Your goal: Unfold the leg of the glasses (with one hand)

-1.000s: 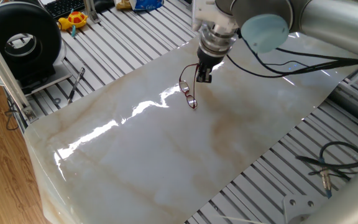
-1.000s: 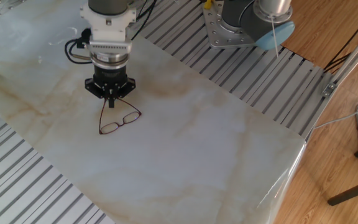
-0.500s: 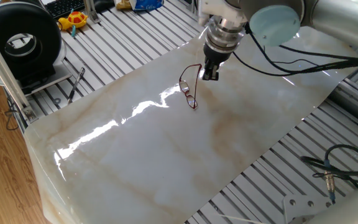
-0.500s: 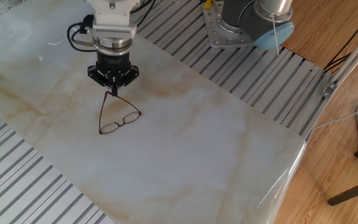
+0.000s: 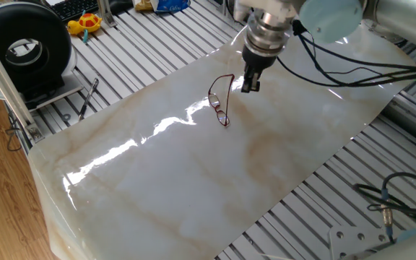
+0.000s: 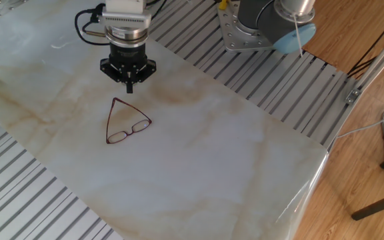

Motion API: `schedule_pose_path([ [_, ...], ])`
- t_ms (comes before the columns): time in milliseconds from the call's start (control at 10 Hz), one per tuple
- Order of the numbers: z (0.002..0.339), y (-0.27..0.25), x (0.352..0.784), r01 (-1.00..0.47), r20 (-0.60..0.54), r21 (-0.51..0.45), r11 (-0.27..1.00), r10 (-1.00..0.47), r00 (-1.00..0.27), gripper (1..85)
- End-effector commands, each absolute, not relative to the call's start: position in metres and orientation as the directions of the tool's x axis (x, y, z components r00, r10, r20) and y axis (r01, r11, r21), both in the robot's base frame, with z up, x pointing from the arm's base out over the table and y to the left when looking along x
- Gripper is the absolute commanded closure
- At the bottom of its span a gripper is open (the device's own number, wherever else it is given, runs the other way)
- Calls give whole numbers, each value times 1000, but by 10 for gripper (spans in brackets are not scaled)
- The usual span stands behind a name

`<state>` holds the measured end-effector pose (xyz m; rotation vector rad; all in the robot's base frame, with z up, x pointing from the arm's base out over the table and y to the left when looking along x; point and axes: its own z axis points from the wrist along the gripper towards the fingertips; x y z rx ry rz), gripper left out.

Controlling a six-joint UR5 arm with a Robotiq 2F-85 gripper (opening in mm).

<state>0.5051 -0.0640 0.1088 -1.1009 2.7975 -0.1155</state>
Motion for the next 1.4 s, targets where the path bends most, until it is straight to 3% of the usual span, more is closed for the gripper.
schedule_pose_path([
  [0, 131, -36, 516, -626, -80, -96, 774, -633, -770, 843],
  [600, 135, -19, 530, -593, -111, -105, 799, -602, -791, 843],
  [1300, 90, -19, 576, -613, -126, -136, 778, -628, -768, 843],
])
